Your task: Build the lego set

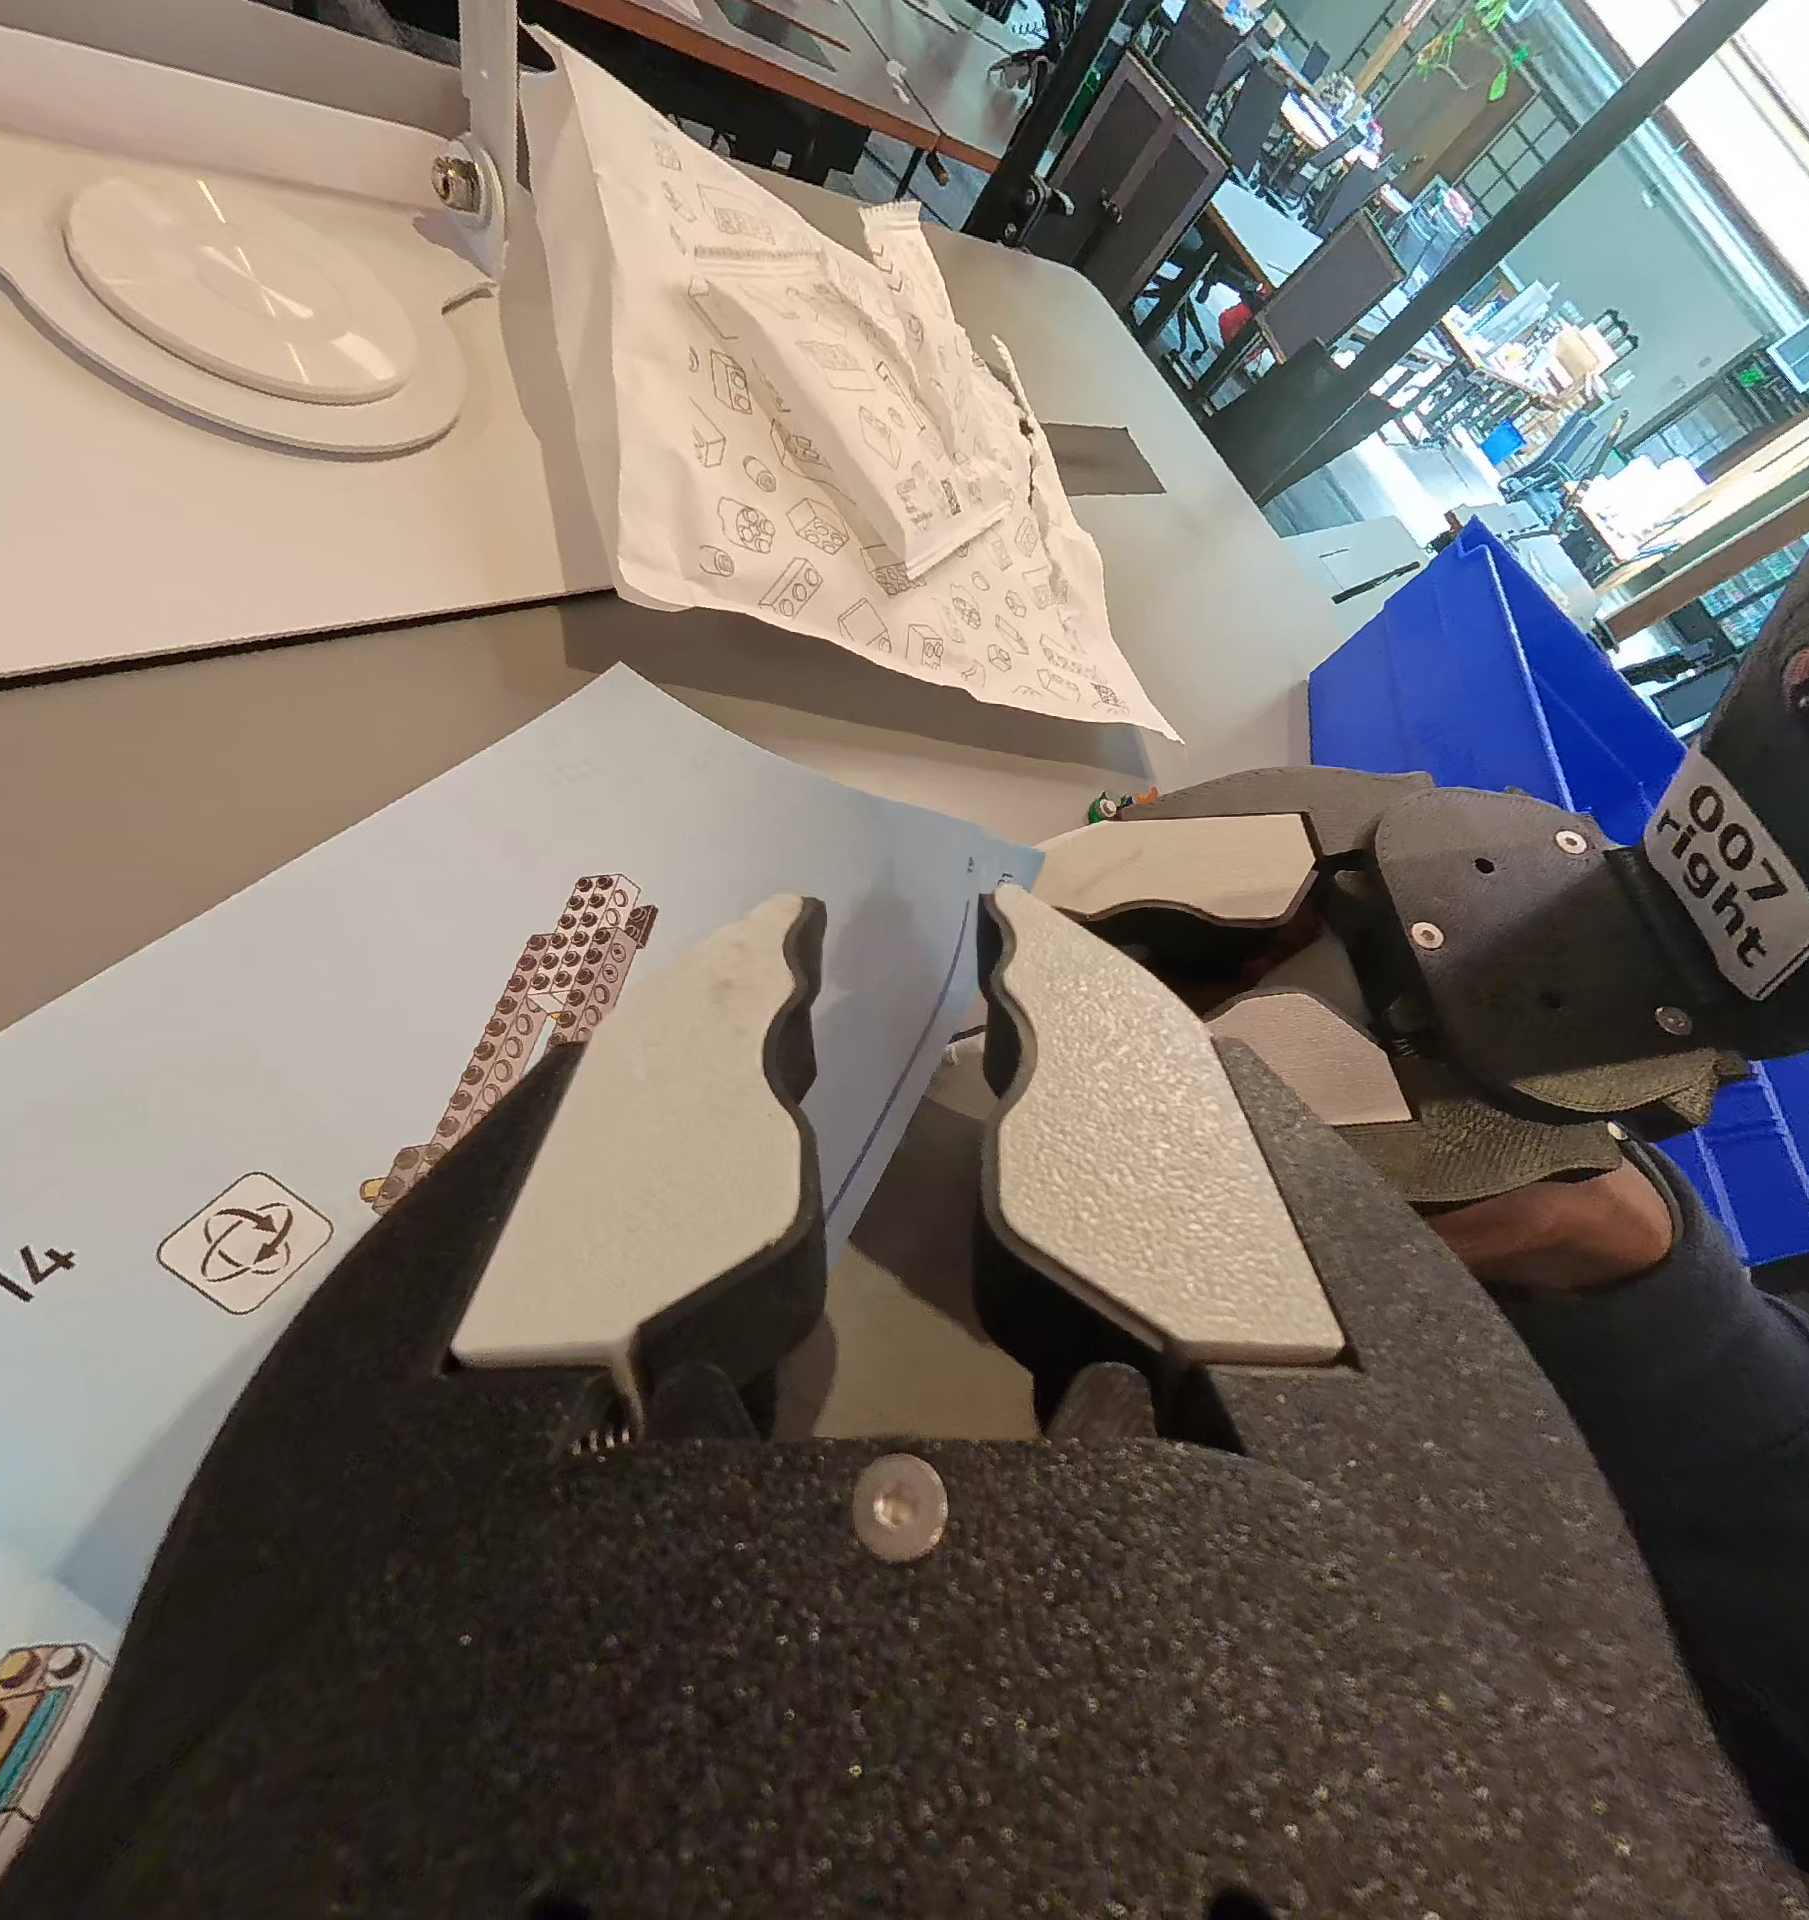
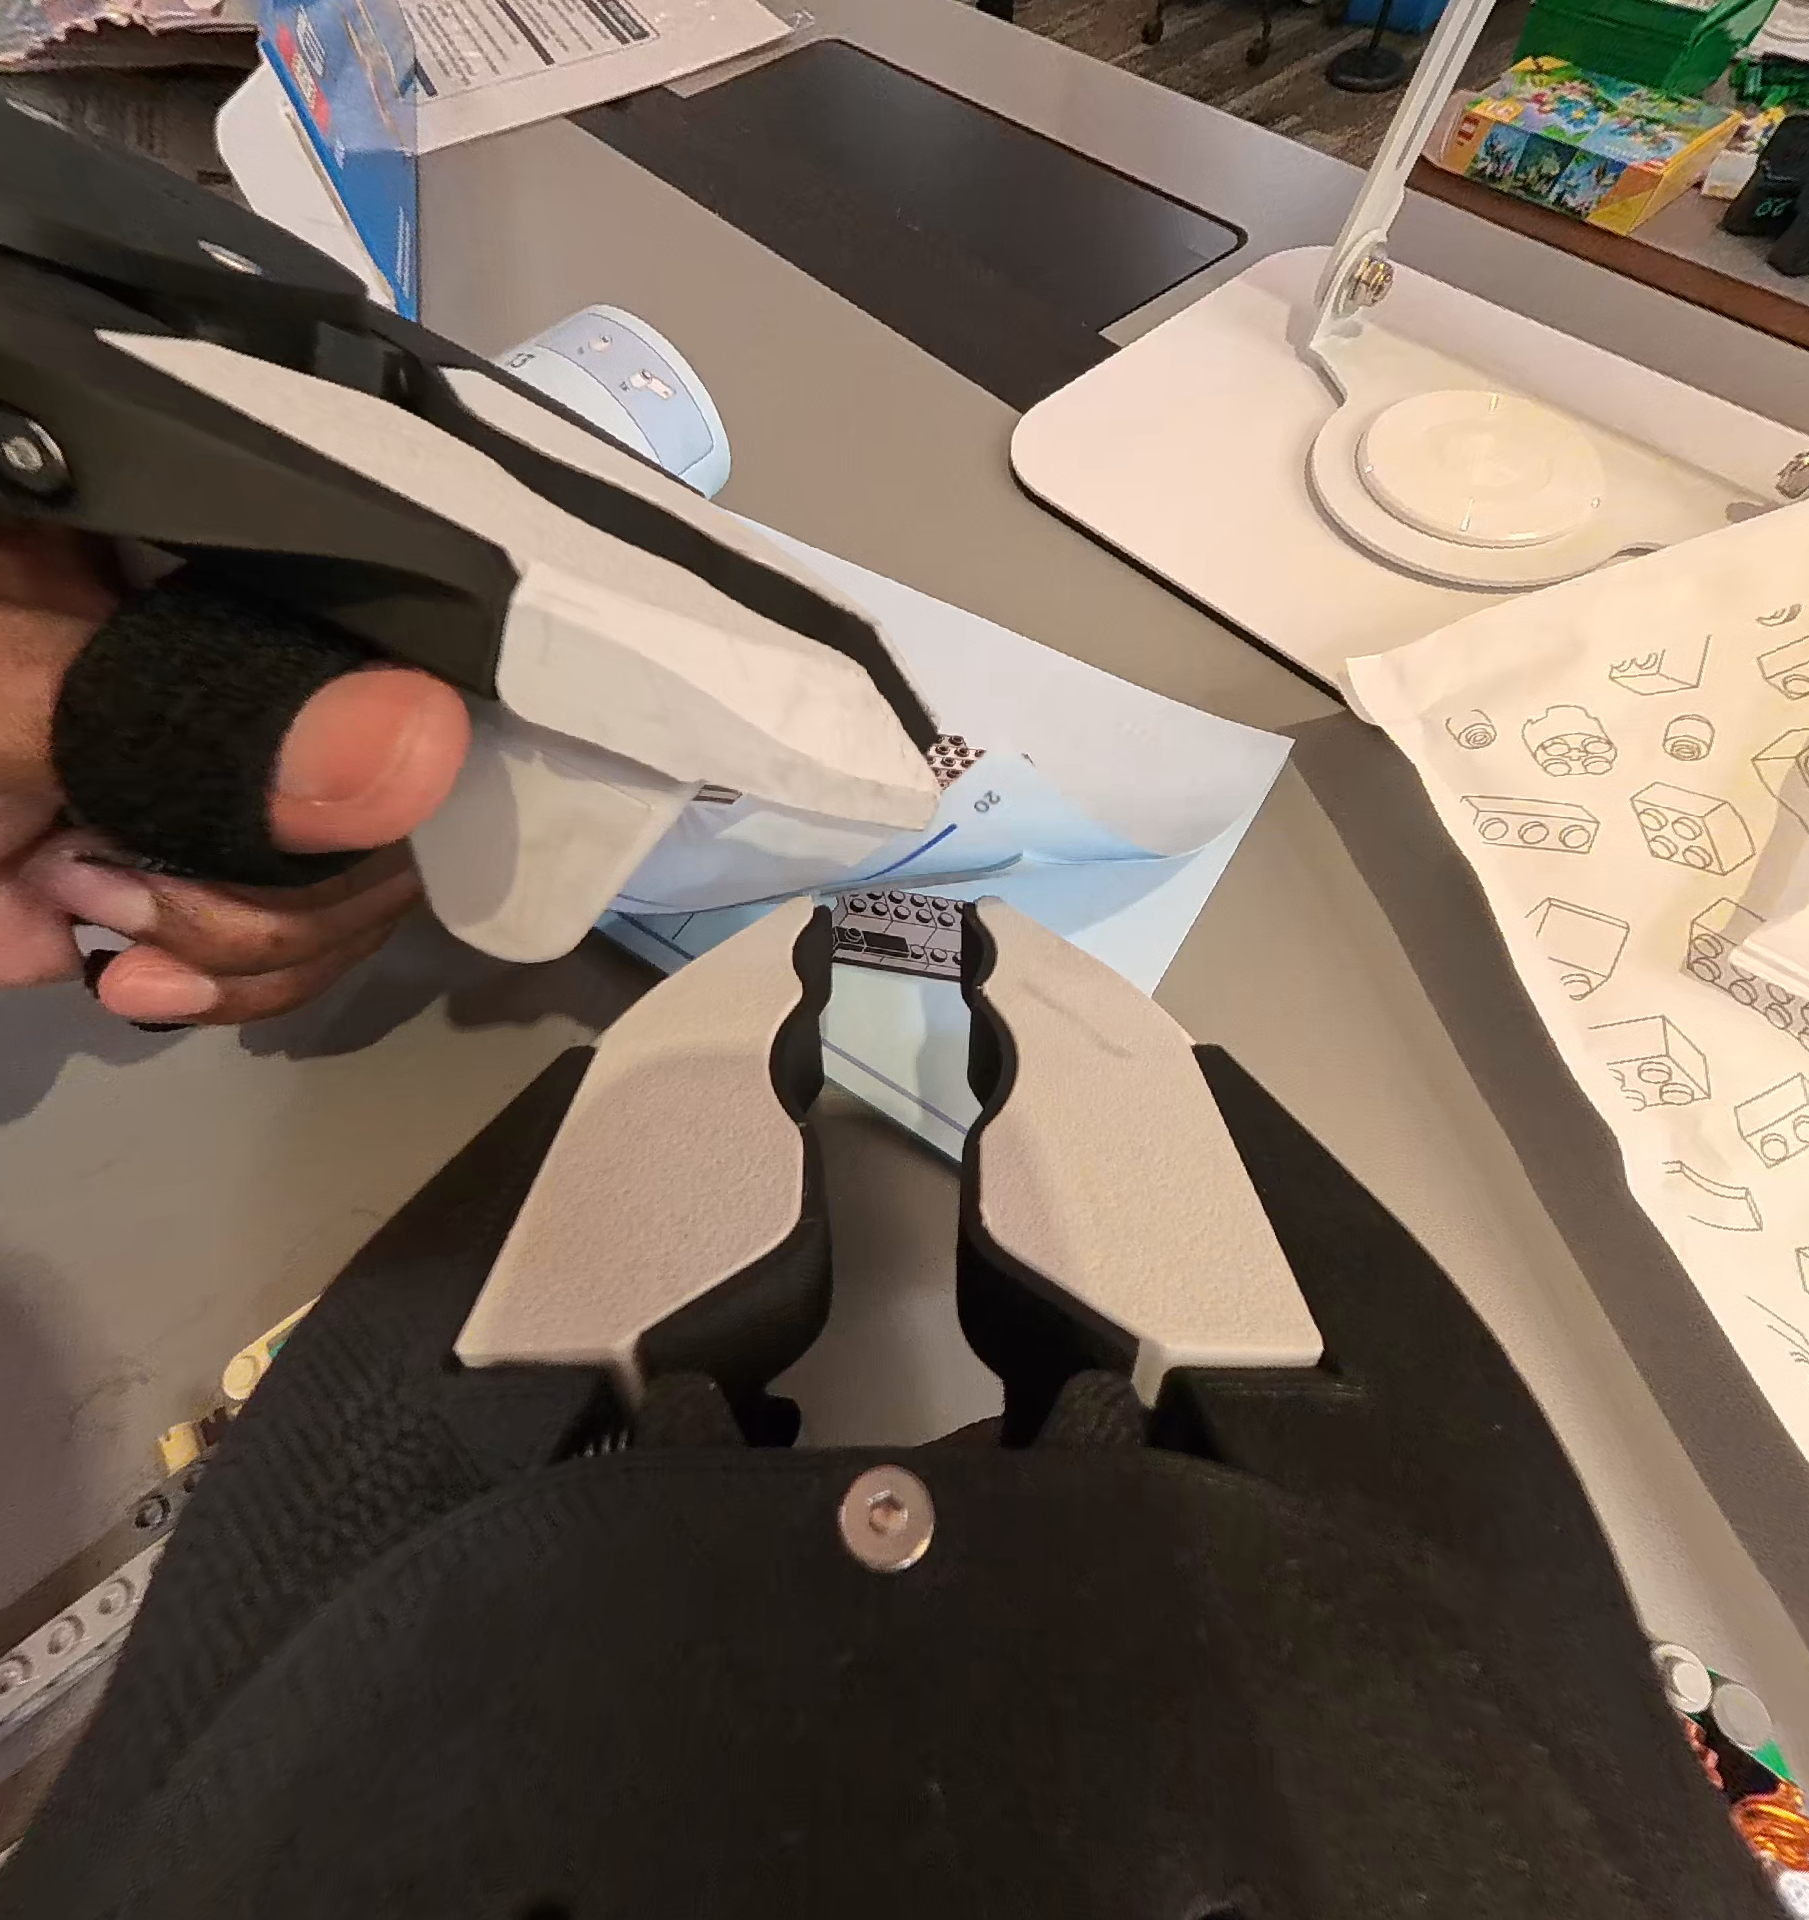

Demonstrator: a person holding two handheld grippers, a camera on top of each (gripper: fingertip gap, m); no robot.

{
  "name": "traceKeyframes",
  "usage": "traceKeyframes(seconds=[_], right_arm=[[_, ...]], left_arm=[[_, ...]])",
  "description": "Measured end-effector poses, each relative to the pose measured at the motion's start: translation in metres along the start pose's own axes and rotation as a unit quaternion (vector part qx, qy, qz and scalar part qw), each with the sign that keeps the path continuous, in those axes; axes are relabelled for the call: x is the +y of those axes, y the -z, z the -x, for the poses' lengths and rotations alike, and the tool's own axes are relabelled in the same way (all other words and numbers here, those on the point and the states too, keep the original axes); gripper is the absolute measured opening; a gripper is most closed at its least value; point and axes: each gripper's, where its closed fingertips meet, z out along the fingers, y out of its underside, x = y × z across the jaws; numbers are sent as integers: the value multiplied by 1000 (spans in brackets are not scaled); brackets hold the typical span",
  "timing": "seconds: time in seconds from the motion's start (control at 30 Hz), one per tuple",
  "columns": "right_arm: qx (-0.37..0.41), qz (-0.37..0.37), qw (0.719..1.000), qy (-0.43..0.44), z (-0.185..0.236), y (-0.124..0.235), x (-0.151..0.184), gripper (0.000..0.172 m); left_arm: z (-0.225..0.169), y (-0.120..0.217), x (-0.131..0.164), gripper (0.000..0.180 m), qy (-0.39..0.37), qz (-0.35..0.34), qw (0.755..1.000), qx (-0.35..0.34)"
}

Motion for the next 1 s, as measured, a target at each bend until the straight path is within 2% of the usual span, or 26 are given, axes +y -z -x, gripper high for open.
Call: traceKeyframes(seconds=[0.37,0.63,0.83,1.0], right_arm=[[0,1,1000,0,0,0,0,23],[2,1,1000,1,0,0,0,25],[16,-13,1000,-16,-7,3,-2,29],[44,-34,998,-2,-16,14,-9,42]], left_arm=[[-6,-2,4,0,-10,2,1000,12],[-11,-1,2,0,-7,-14,999,32],[-5,3,-3,0,-1,-33,999,19],[-1,6,-5,0,5,-44,999,10]])
